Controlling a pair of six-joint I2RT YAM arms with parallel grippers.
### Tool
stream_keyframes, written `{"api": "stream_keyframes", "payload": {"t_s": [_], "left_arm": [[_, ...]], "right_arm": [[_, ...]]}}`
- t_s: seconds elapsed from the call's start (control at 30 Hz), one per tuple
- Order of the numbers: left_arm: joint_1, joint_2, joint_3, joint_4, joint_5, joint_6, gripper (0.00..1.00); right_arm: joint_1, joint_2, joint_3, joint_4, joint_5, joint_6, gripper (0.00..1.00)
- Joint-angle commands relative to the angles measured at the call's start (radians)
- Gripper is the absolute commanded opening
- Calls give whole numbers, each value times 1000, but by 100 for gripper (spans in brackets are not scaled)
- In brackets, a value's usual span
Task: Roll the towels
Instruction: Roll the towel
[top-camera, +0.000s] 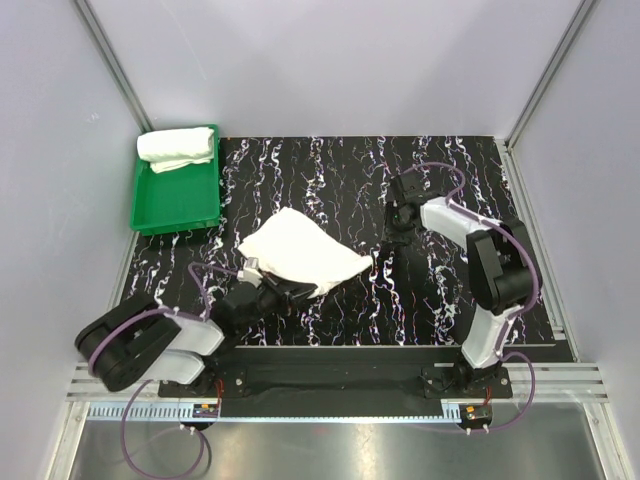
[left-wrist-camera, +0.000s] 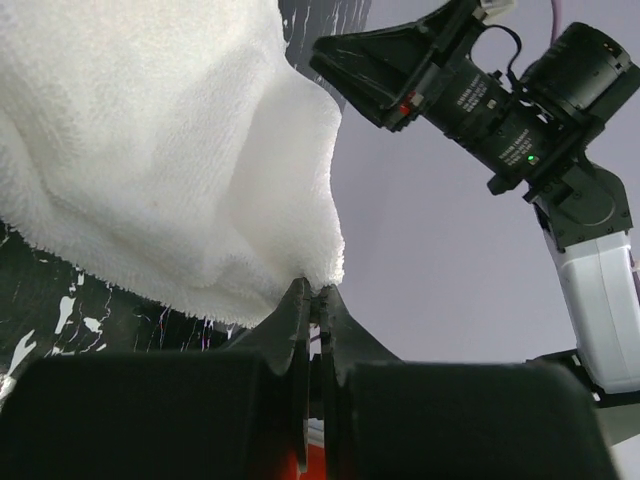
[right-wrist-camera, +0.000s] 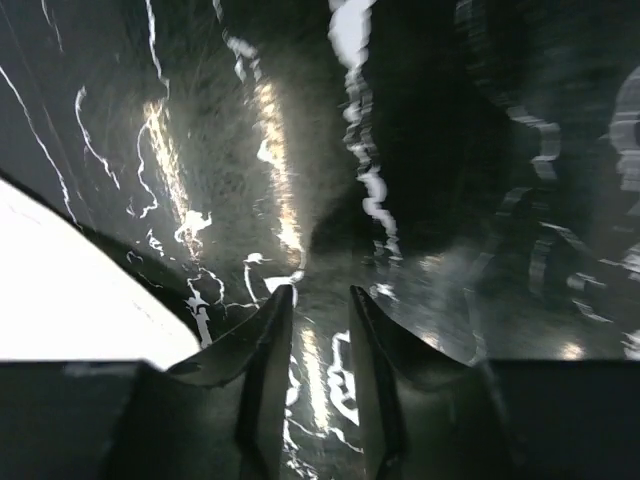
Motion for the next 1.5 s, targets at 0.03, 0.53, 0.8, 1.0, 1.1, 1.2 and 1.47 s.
{"api": "stream_keyframes", "payload": {"t_s": [0.03, 0.53, 0.8, 1.0, 1.1, 1.2, 1.47], "left_arm": [[5, -138, -28, -131, -83, 25, 0], [7, -611, -56, -957, -240, -29, 0], [16, -568, -114, -951, -223, -99, 0], [25, -625, -120, -1033, -238, -99, 0], [32, -622, -120, -1033, -239, -91, 0], [35, -606, -122, -1031, -233, -87, 0], [44, -620, -97, -1068, -224, -62, 0]], "right_arm": [[-14, -150, 111, -82, 151, -37, 42], [57, -428, -213, 200, -293, 145, 46], [234, -304, -280, 420, -401, 269, 43], [294, -235, -290, 532, -415, 306, 42], [303, -206, -279, 561, -429, 317, 42], [303, -175, -262, 573, -441, 320, 41], [297, -88, -237, 547, -384, 269, 39]]}}
